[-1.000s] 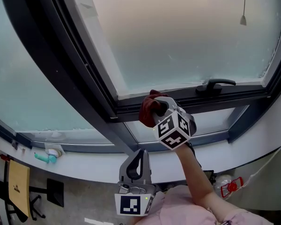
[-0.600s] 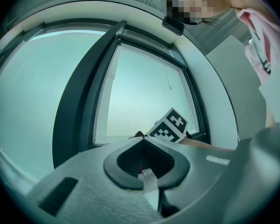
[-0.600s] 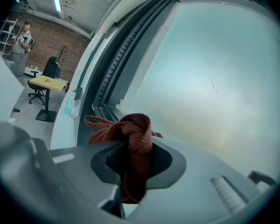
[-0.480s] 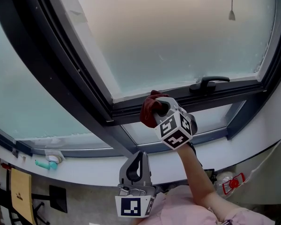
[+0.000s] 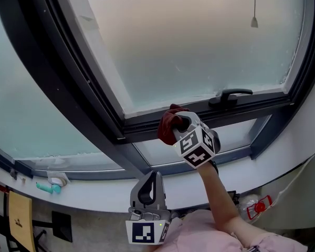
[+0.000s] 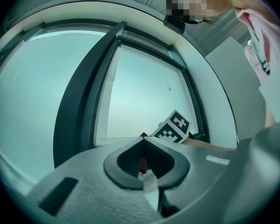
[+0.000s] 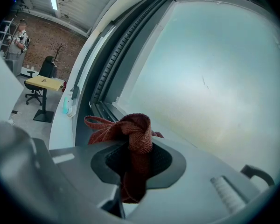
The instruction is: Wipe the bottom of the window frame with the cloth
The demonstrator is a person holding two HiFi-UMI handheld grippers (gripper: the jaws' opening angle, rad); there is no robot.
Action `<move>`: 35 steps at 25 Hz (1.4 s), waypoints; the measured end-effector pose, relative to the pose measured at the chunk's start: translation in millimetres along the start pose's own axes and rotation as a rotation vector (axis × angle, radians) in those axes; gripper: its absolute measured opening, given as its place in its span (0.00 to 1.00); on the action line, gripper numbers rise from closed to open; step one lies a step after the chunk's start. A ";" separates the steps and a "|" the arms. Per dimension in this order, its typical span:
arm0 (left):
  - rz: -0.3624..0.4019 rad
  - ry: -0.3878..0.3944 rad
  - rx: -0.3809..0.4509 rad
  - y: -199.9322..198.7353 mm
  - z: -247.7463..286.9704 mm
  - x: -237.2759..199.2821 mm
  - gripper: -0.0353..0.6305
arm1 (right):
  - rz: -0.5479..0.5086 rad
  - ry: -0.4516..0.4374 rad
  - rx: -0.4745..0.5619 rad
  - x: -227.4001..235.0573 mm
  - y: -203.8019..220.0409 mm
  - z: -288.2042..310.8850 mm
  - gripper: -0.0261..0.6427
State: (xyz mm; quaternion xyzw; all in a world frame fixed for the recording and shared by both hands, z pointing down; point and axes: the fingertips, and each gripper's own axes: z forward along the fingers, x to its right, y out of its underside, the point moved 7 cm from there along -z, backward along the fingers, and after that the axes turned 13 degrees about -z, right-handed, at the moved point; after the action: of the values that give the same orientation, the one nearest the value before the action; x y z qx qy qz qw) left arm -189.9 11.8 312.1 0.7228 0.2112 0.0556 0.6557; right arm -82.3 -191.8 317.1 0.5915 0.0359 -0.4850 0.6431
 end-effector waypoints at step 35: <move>-0.033 0.034 -0.003 8.8 -2.3 16.5 0.04 | 0.102 0.118 -0.056 39.1 56.1 -41.3 0.14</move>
State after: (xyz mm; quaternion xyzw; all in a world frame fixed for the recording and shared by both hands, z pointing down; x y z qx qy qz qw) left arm -173.7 19.7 317.7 0.7172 0.2343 0.0575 0.6538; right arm -2.6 -191.3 321.3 0.6017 0.0572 -0.4149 0.6801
